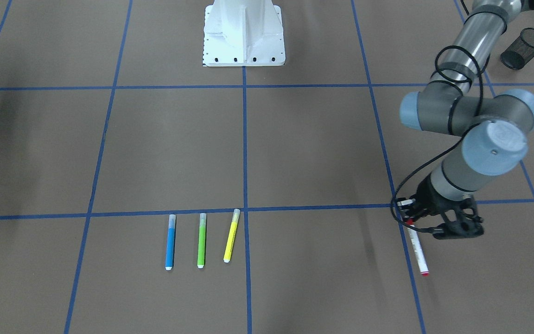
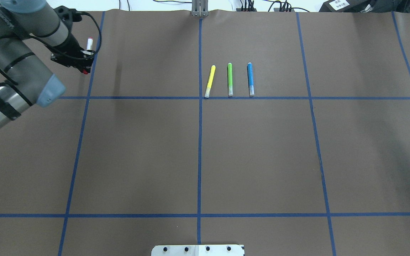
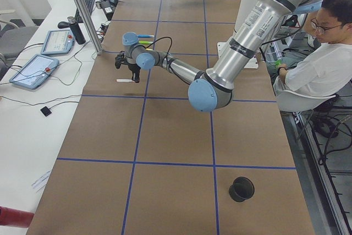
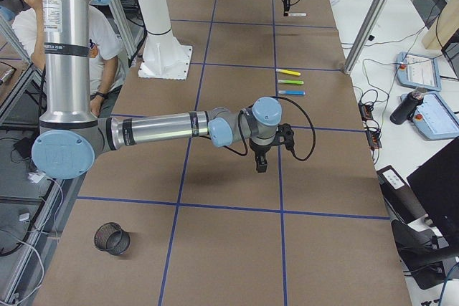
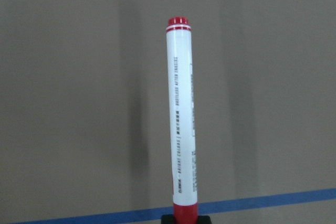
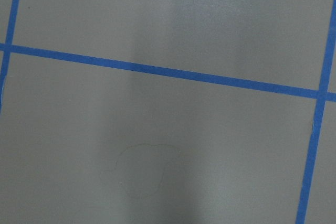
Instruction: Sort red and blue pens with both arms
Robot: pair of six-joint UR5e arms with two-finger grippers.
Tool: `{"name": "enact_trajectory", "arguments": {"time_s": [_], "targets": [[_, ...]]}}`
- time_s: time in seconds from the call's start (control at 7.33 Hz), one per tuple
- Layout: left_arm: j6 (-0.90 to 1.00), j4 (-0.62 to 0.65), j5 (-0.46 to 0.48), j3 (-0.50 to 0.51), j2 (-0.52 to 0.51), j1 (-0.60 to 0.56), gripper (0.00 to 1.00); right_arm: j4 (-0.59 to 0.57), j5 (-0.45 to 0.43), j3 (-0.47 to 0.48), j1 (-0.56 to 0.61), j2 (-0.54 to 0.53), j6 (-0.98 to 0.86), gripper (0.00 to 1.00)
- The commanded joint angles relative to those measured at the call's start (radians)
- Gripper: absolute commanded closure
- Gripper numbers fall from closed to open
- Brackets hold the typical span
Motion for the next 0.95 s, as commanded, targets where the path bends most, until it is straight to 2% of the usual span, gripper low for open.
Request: {"name": "enact_trajectory", "arguments": {"time_s": [0.0, 0.27, 0.41, 0.55, 0.82], "targets": [[0.178, 0.018, 0.009, 0.004, 0.108, -0.128, 1.0, 0.0, -0.003, -0.001, -0.008, 0.0, 0.0, 0.0], [0.311, 0.038, 0.009, 0.007, 0.211, -0.243, 1.0, 0.0, -0.003, 0.001, -0.016, 0.0, 0.0, 0.0], [0.339, 0.123, 0.026, 0.01, 0.225, -0.288, 1.0, 0.0, -0.004, -0.001, -0.019, 0.0, 0.0, 0.0], [0.491, 0.155, 0.073, 0.006, 0.283, -0.319, 1.0, 0.0, -0.018, -0.001, -0.022, 0.0, -0.001, 0.0], [0.653, 0.239, 0.076, 0.042, 0.321, -0.401, 1.0, 0.0, -0.036, -0.003, -0.039, 0.0, 0.0, 0.0]]}}
